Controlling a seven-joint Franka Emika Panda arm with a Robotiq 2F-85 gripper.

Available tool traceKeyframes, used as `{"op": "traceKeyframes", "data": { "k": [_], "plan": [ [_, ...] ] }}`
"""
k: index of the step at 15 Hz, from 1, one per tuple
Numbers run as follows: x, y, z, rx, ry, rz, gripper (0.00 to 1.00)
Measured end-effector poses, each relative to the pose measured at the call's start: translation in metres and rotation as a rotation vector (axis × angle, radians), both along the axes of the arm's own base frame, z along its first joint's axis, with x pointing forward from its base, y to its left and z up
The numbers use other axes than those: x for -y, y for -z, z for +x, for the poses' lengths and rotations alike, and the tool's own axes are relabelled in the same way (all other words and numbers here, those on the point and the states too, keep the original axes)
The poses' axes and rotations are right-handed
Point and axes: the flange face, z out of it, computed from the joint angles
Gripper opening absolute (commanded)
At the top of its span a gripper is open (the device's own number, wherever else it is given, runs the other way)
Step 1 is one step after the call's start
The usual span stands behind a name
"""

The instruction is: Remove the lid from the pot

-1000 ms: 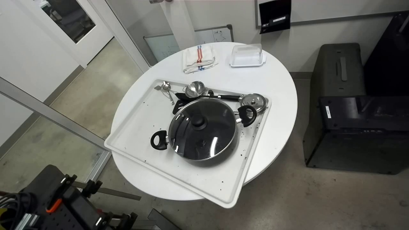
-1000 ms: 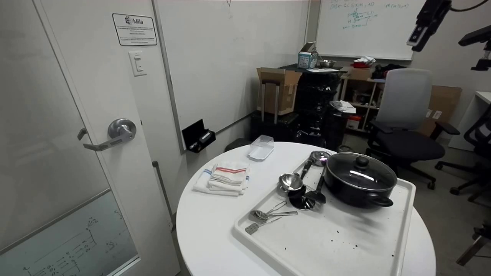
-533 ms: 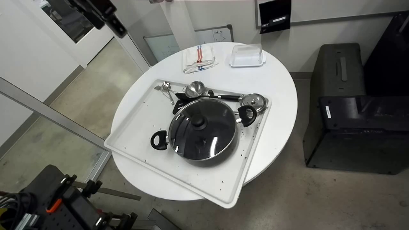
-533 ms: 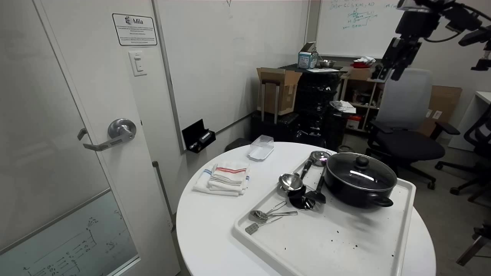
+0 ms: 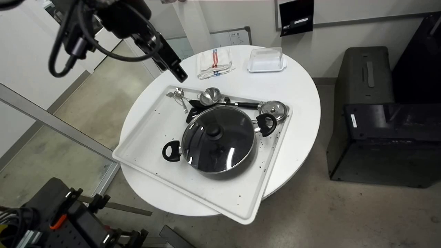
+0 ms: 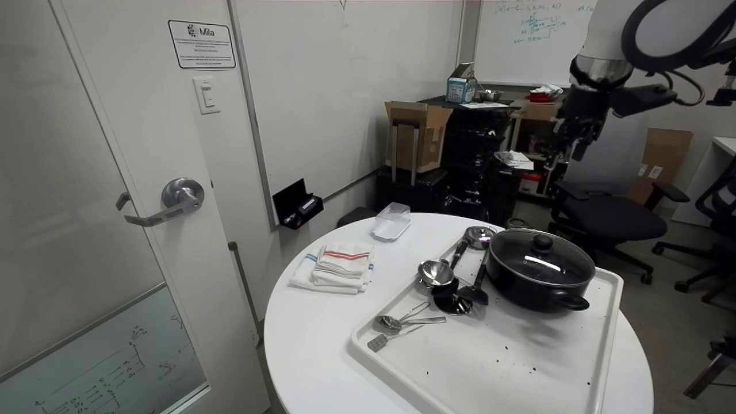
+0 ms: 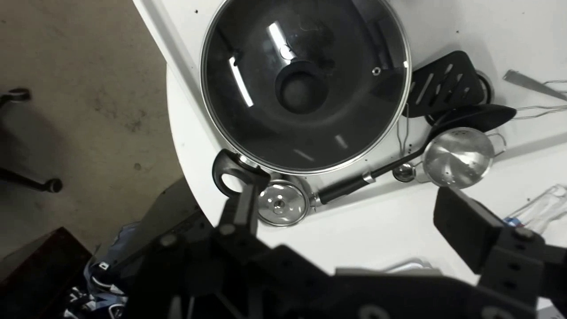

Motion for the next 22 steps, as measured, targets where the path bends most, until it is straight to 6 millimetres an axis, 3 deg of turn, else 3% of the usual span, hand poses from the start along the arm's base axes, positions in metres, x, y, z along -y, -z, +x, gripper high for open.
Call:
{"op": "traceKeyframes", "data": {
  "k": [10,16,22],
  "plan": [
    [0.036,0.095,0.021,-0.132,0.103,-0.046,1.00],
    [0.039,0.139,0.021,-0.197,0.101,-0.052,1.00],
    [0.034,0.166,0.025,-0.231,0.077,-0.031,1.00]
  ]
}}
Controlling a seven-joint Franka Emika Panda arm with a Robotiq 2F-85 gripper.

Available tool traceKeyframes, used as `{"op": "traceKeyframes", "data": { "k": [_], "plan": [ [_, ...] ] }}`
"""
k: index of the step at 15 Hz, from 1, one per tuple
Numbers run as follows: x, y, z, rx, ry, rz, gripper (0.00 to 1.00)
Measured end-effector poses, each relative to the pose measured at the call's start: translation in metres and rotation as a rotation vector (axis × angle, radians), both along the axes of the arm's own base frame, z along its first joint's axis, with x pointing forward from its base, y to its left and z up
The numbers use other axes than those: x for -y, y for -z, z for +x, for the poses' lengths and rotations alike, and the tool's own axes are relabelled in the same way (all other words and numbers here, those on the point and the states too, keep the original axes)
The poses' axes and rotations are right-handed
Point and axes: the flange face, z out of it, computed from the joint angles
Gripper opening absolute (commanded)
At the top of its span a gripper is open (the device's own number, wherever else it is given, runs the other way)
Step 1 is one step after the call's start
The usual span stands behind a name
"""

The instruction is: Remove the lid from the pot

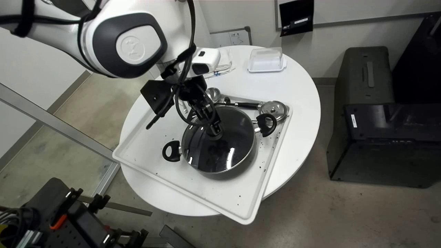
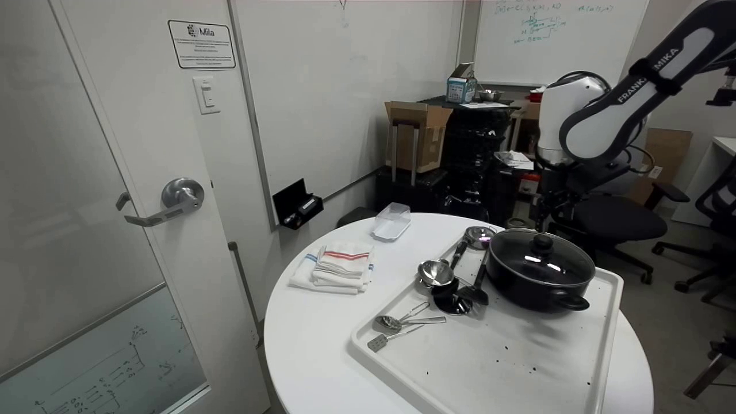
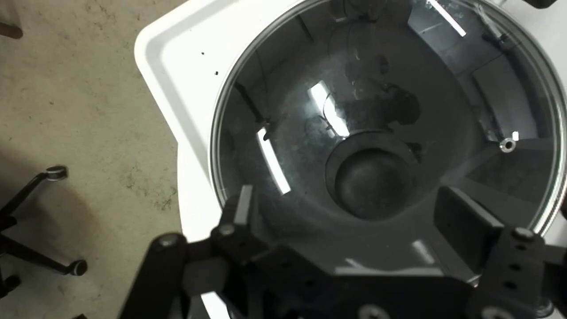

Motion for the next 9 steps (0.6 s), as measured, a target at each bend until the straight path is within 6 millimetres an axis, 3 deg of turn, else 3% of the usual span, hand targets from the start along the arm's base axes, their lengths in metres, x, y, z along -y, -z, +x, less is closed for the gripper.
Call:
{"op": "traceKeyframes", "data": {
  "k": [9],
  "plan": [
    [-0.006,0.033,0.013,-0.020,-0.015,0.039,1.00]
  ]
}}
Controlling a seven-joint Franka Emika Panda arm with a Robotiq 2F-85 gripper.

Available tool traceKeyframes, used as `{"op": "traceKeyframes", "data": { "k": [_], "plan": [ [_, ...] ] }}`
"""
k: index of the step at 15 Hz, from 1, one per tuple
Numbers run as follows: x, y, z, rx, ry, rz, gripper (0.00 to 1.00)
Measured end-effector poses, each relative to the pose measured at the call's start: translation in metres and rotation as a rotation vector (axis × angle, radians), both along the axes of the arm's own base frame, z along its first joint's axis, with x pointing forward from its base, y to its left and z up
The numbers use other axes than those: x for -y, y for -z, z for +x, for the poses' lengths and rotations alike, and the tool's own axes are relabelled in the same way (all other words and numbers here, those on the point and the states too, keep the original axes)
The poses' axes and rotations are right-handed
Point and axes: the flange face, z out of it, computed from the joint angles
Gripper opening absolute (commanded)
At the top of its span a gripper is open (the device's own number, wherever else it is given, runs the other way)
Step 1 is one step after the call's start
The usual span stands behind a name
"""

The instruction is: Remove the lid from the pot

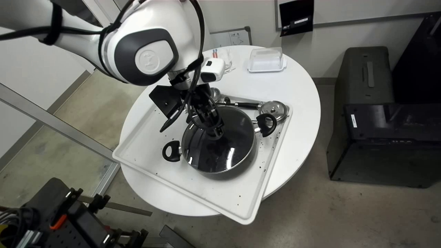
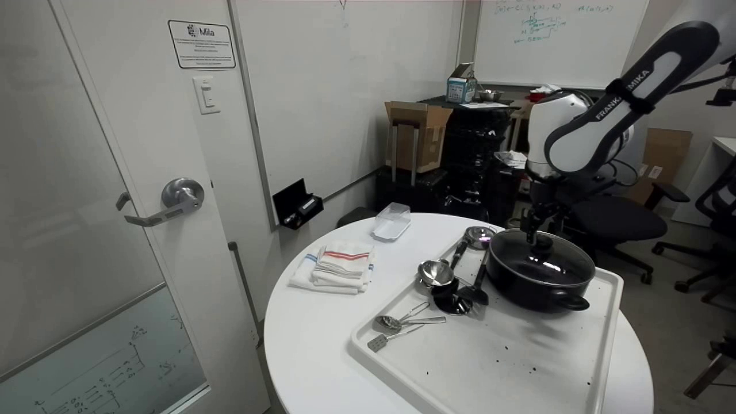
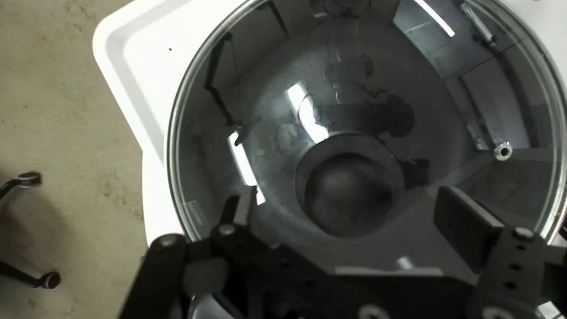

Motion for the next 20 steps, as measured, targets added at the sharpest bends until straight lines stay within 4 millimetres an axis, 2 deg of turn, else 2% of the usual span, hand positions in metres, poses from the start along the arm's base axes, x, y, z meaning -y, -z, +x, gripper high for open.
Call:
{"op": "traceKeyframes", "data": {
  "k": [1,2,8,10,16,20],
  "plan": [
    [0.000,0.003,0.001,0.000,0.001,0.002,0.92],
    [0.000,0.005,0.003,0.000,0.000,0.005,0.74],
    [-0.002,0.012,0.008,-0.002,-0.007,0.013,0.29],
    [0.001,0.008,0.009,-0.006,-0.006,0.014,0.25],
    [0.003,0.007,0.009,-0.009,-0.005,0.021,0.25],
    [0.006,-0.002,0.008,-0.007,-0.008,0.046,0.25]
  ]
}}
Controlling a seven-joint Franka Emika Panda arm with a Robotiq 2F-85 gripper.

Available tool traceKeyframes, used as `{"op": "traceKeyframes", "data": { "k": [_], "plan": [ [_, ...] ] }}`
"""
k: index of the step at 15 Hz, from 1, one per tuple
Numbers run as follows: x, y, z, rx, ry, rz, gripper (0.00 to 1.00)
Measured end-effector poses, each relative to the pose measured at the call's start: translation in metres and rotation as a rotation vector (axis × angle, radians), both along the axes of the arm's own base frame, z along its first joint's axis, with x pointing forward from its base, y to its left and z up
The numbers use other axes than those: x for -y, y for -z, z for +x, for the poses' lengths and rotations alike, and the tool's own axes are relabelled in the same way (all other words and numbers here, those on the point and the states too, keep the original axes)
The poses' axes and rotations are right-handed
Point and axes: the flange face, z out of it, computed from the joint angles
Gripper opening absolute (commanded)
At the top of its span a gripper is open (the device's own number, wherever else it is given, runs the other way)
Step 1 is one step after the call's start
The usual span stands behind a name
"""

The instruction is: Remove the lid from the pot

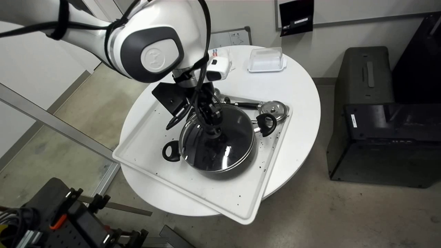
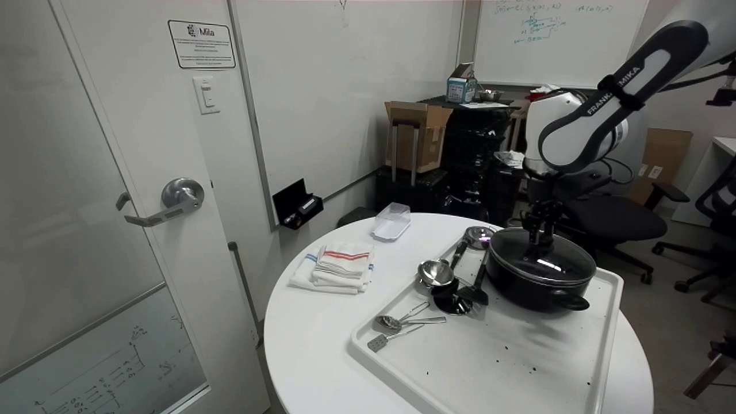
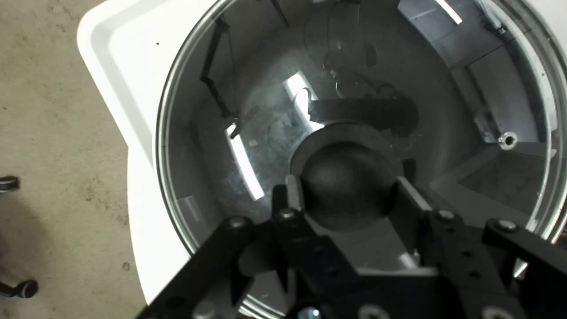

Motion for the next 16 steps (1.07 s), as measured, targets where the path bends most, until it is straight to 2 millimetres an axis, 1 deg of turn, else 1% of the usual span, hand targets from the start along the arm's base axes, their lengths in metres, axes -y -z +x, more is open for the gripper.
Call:
{"op": "traceKeyframes", "data": {
  "k": [6,9,12,16],
  "plan": [
    [-0.001,-0.032,0.000,0.011,-0.004,0.006,0.25],
    [-0.011,-0.040,-0.004,0.011,-0.034,-0.002,0.25],
    [-0.033,-0.036,-0.014,-0.001,-0.111,-0.025,0.25],
    [-0.075,-0.025,-0.032,0.002,-0.260,-0.062,0.25]
  ]
}}
